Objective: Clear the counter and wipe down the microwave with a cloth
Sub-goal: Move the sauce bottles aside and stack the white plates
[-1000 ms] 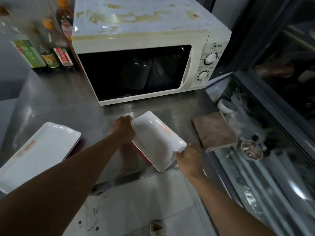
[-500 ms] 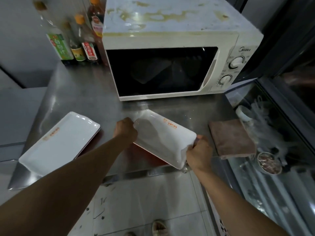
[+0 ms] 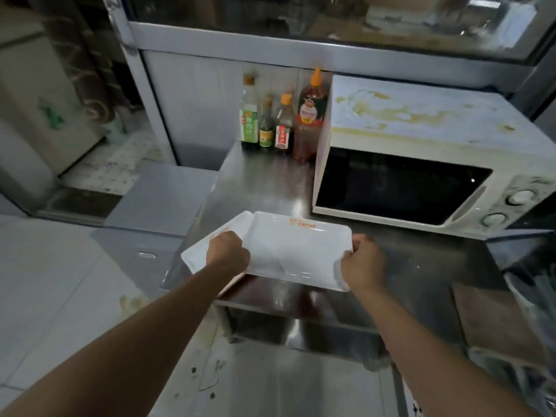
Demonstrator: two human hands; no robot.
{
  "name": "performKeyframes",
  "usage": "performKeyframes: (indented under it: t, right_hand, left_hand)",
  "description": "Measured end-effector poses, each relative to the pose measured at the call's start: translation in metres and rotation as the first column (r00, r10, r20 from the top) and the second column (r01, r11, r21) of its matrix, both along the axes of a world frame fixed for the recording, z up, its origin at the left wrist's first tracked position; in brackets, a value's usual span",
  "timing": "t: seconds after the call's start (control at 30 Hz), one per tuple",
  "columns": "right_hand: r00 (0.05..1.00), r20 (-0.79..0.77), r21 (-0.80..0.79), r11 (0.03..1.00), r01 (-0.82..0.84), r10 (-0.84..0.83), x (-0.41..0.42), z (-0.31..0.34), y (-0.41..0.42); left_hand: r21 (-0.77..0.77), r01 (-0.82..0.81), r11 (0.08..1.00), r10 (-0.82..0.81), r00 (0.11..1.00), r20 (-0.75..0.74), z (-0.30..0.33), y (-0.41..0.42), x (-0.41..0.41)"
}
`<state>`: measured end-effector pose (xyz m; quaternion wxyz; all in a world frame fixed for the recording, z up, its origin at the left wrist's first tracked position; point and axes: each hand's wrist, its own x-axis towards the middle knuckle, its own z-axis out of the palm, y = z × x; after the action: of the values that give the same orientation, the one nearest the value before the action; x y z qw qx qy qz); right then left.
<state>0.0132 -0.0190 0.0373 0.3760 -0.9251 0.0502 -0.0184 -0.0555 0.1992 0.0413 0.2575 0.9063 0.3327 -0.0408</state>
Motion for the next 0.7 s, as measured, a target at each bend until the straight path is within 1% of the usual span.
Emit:
performKeyframes:
  t: [0.17, 0.37, 0.53, 0.7]
  right_hand:
    - [0.995, -0.007, -0.002, 0.995, -0.104, 0.104, 0.009, 0.009, 0.053]
    - [0.970, -0.006, -0.005, 0.970, -0.244, 0.244, 0.032, 0.007, 0.105]
    - [0.927, -0.068, 0.017, 0.929, -0.369, 0.369, 0.060, -0.007, 0.135]
    - [0.860, -0.097, -0.045, 0.861, -0.507, 0.501, 0.084, -0.028, 0.156]
  left_hand:
    - [0.026, -0.050, 0.998, 0.051, 0.997, -0.052, 0.009, 0.040, -0.032]
    - [-0.088, -0.224, 0.971, 0.221, 0.974, -0.044, 0.003, 0.065, -0.056]
    - [-0.195, -0.392, 0.899, 0.389, 0.920, -0.053, -0.008, 0.067, -0.061]
    - [-0.290, -0.528, 0.798, 0.538, 0.841, -0.051, -0.024, 0.057, -0.055]
